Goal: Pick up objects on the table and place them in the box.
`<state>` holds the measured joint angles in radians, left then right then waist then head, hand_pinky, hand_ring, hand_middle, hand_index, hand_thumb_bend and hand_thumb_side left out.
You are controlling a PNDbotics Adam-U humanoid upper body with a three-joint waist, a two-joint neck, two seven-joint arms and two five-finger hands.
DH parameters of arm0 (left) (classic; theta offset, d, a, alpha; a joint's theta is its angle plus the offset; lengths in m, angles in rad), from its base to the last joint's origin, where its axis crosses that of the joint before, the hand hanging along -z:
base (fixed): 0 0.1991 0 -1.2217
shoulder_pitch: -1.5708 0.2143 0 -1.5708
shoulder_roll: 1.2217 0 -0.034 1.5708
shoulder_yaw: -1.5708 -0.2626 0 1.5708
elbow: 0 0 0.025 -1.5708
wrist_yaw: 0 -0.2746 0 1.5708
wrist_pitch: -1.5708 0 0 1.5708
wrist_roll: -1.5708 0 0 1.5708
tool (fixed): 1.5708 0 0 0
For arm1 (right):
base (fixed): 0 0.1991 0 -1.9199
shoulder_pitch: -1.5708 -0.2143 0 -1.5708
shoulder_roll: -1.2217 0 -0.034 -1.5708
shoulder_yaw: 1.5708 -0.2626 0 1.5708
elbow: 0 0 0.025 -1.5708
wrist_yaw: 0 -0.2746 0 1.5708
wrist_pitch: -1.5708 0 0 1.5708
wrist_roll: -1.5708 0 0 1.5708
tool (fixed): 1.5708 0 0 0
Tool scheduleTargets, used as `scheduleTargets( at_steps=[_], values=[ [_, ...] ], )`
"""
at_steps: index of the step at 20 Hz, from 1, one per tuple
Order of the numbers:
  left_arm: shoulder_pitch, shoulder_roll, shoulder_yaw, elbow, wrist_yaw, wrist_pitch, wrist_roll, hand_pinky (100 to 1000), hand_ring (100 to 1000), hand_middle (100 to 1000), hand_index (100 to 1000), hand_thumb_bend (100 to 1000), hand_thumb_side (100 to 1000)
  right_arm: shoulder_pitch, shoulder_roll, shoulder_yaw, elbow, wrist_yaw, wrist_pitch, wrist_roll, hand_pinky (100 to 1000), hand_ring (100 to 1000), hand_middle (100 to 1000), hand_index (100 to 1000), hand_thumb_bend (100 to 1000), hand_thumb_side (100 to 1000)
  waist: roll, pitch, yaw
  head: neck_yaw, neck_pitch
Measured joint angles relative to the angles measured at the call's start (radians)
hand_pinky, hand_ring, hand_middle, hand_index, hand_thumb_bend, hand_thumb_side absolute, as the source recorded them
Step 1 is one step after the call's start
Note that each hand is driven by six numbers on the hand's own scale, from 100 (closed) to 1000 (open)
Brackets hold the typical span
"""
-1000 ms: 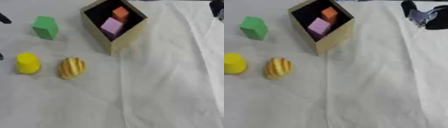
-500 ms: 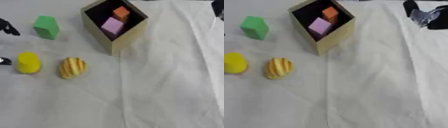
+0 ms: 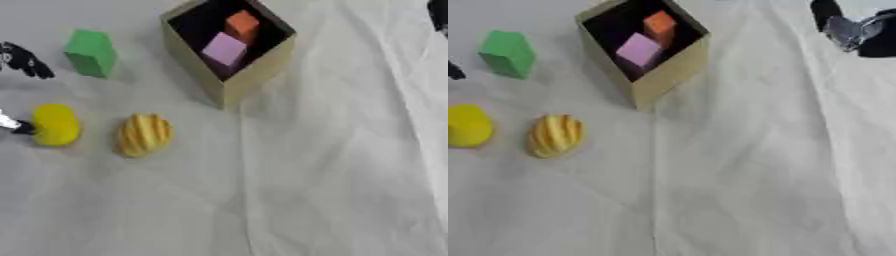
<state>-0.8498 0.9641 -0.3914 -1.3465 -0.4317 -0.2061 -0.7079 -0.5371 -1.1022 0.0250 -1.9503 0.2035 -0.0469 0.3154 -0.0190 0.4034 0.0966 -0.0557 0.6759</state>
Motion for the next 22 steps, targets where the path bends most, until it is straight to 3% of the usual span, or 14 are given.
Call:
scheduleTargets(
  at_steps=[10,15,18,22],
  values=[
    [-0.025,-0.041,-0.027,0.043,-0.022,-0.019,-0.059,858,817,763,855,576,329,-0.005,0.016,-0.007,0.013,-0.004,0.005,-0.018,905,848,726,891,100,582,0.006,0.006,-0.008,0.002,0.0],
    [-0.03,-0.059,-0.047,0.047,-0.017,-0.022,-0.105,808,744,682,789,409,332,-0.009,0.026,-0.008,0.015,-0.004,0.004,-0.022,905,846,722,891,100,585,0.011,0.011,-0.008,0.002,0.0],
    [-0.03,-0.068,-0.056,0.051,-0.017,-0.025,-0.115,774,702,622,738,255,310,-0.009,0.032,-0.012,0.015,-0.006,0.004,-0.025,904,846,720,891,100,589,0.011,0.011,-0.009,0.002,0.0],
    [-0.029,-0.068,-0.061,0.04,-0.019,-0.026,-0.104,733,650,561,644,162,259,-0.009,0.034,-0.013,0.015,-0.009,0.004,-0.026,904,845,719,891,100,589,0.014,0.011,-0.009,0.002,0.0]
  ],
)
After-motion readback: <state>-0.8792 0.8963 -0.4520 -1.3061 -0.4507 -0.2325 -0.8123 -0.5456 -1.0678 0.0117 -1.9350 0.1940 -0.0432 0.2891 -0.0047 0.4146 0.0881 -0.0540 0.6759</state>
